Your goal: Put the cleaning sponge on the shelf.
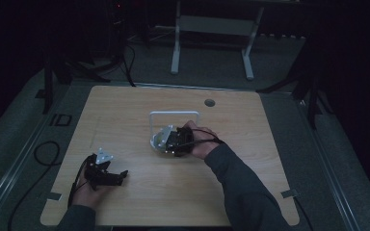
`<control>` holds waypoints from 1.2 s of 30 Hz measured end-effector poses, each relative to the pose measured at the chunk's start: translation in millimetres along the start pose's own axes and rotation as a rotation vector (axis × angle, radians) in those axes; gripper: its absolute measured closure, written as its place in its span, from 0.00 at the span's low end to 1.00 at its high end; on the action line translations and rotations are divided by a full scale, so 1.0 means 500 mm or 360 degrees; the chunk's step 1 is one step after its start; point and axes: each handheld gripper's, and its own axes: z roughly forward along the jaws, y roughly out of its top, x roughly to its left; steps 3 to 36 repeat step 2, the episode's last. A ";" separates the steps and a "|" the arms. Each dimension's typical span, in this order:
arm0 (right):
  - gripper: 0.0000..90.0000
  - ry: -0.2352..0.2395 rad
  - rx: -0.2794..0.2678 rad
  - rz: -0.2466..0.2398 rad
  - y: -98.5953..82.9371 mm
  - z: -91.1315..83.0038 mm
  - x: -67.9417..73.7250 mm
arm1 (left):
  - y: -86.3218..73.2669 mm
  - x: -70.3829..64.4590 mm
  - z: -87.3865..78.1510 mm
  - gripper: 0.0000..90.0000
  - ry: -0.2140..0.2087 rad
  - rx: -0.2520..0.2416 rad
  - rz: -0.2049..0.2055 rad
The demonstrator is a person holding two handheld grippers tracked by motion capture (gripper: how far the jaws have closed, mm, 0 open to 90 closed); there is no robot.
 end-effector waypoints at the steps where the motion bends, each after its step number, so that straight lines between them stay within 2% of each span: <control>1: 0.63 0.0021 -0.0004 0.0002 -0.001 -0.002 0.005 | 0.000 0.000 0.000 0.02 0.0000 0.0000 0.0000; 36: 0.63 0.0025 -0.0009 0.0003 -0.001 -0.002 0.006 | 0.000 0.000 0.000 0.03 0.0000 0.0000 0.0000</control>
